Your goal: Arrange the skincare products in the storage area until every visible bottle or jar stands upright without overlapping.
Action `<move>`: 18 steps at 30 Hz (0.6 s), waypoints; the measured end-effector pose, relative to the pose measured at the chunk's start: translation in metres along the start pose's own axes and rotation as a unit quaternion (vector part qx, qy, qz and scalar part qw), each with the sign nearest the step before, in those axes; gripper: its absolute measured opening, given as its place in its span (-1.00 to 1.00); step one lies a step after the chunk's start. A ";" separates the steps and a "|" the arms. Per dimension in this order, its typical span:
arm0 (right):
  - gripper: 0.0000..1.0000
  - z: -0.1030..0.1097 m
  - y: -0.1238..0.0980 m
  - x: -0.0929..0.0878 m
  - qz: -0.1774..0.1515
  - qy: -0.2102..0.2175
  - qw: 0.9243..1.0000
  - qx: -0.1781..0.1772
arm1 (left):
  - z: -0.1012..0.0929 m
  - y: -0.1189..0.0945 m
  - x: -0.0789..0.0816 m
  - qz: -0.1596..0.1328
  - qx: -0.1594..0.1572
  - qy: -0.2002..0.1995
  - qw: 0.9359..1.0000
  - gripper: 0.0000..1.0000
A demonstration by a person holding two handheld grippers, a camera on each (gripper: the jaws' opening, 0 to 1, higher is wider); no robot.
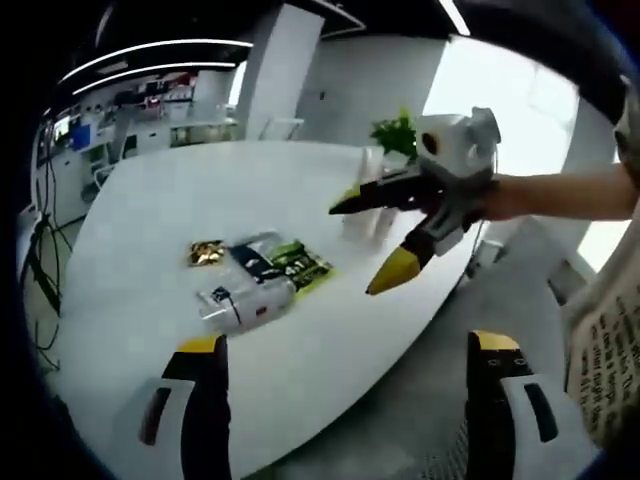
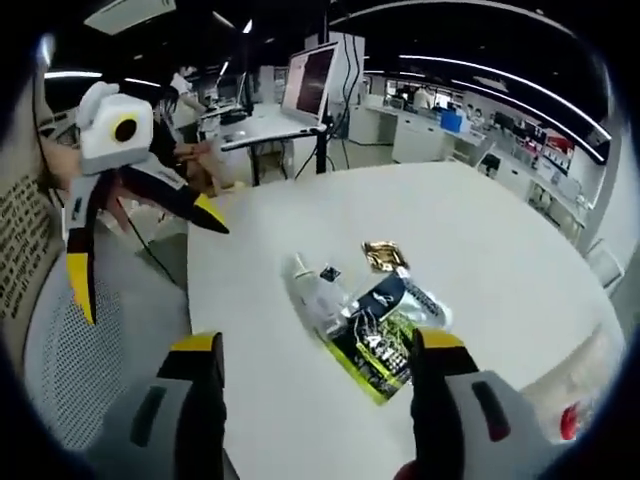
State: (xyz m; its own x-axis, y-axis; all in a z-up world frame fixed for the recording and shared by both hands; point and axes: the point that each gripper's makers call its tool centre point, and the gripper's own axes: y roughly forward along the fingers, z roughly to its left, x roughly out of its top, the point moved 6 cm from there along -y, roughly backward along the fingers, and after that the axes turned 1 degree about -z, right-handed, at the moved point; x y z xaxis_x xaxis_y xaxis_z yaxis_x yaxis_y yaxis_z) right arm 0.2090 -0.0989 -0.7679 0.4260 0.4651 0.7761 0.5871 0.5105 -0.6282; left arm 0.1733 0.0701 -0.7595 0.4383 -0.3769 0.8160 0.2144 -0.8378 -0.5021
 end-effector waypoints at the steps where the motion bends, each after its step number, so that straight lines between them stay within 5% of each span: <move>1: 0.51 -0.001 0.004 0.001 0.002 -0.001 1.000 0.002 | 0.001 0.000 0.000 -0.001 0.000 0.000 1.000 0.94; 18: 0.22 0.004 0.075 -0.002 0.041 -0.025 0.997 0.065 | 0.028 -0.009 -0.013 0.006 0.013 -0.020 1.000 0.89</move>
State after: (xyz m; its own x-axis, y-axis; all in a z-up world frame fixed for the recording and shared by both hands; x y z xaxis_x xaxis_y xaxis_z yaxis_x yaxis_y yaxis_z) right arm 0.2498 -0.0588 -0.8171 0.4314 0.5431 0.7204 0.4569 0.5570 -0.6935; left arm 0.1905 0.0936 -0.7733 0.4760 -0.3704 0.7976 0.2317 -0.8221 -0.5201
